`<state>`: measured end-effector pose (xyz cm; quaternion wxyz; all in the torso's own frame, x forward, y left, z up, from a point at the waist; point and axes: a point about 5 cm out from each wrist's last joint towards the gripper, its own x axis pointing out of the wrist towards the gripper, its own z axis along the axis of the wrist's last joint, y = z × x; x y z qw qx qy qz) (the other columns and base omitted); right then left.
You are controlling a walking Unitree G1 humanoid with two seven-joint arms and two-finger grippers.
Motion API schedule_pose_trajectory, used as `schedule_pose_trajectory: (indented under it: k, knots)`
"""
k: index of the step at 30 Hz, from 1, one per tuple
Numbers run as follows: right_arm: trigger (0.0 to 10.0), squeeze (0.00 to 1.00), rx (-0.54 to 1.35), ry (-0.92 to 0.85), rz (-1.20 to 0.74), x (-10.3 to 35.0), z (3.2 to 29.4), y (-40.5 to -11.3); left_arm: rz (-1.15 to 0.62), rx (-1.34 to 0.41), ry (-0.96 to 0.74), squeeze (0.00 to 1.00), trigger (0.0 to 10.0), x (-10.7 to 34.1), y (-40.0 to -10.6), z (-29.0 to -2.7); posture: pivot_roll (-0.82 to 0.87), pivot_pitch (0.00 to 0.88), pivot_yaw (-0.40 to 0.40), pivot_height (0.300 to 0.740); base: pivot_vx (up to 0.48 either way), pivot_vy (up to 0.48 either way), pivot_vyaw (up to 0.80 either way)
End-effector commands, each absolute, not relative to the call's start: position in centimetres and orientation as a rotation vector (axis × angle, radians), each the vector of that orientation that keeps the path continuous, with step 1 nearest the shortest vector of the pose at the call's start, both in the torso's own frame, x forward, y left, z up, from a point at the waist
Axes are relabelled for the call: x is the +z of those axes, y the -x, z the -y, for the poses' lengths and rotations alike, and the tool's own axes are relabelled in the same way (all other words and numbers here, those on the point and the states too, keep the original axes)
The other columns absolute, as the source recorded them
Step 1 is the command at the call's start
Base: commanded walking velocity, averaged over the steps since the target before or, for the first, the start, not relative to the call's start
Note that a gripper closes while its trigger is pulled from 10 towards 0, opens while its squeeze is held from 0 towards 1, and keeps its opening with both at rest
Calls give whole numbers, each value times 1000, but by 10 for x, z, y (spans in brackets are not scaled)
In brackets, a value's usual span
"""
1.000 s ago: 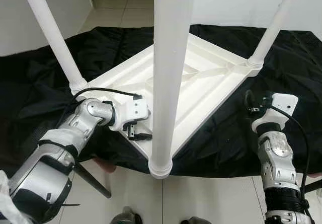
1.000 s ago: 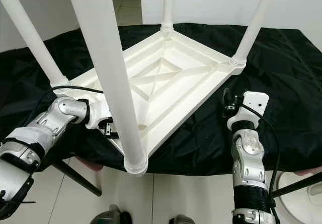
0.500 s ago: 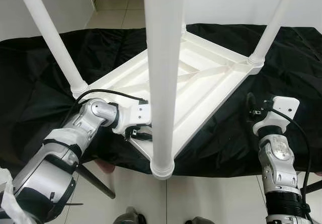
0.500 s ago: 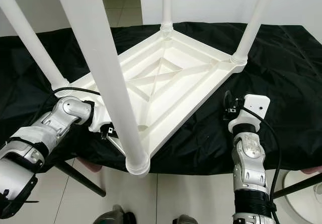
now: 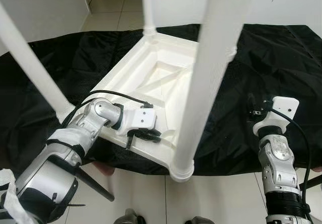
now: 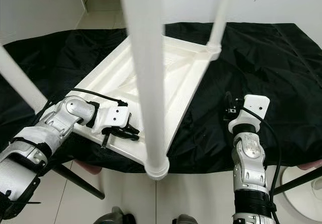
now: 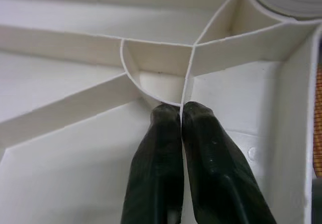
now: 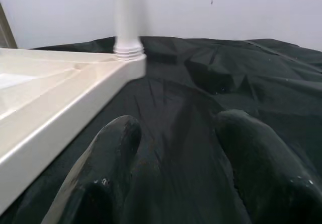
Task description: Building children table
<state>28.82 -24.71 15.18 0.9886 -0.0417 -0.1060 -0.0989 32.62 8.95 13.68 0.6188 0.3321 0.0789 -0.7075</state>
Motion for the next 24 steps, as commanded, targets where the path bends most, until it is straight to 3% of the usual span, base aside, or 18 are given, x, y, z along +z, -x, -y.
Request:
schedule_pose_trajectory:
  k: [1,5,7,12,18,19,20,21,24]
  knots:
    - [10000,0,-197,82,202,149,245,-287,-268,-1520,-694,0,0,118,-327,-102,-61,18,102,740,0,0,0]
    - [10000,0,-201,82,204,149,246,-286,-253,-1455,-678,0,0,120,-333,-100,-61,18,102,740,0,0,0]
    - [10000,0,-205,81,205,149,246,-287,-214,-1333,-650,0,0,125,-343,-96,-60,13,101,740,0,0,0]
    - [10000,0,-206,81,205,150,246,-287,-201,-1288,-640,0,0,127,-347,-94,-60,14,101,740,0,0,0]
    - [10000,0,-220,78,209,151,247,-290,-132,-1008,-630,0,0,144,-370,-90,-51,25,93,740,0,0,0]
    - [10000,0,-221,77,210,152,247,-290,-123,-962,-624,0,2196,147,-374,-89,-51,25,93,740,0,0,0]
    - [10000,0,-221,77,210,152,247,-290,-123,-962,-624,0,2196,147,-374,-89,-51,25,93,740,0,0,0]
    - [10000,0,-223,77,211,152,247,-290,-114,-927,-621,0,3098,150,-377,-89,-51,26,93,740,0,0,0]
    - [10000,0,-224,77,211,152,247,-291,-109,-899,-615,0,2902,152,-379,-89,-51,29,93,740,0,0,0]
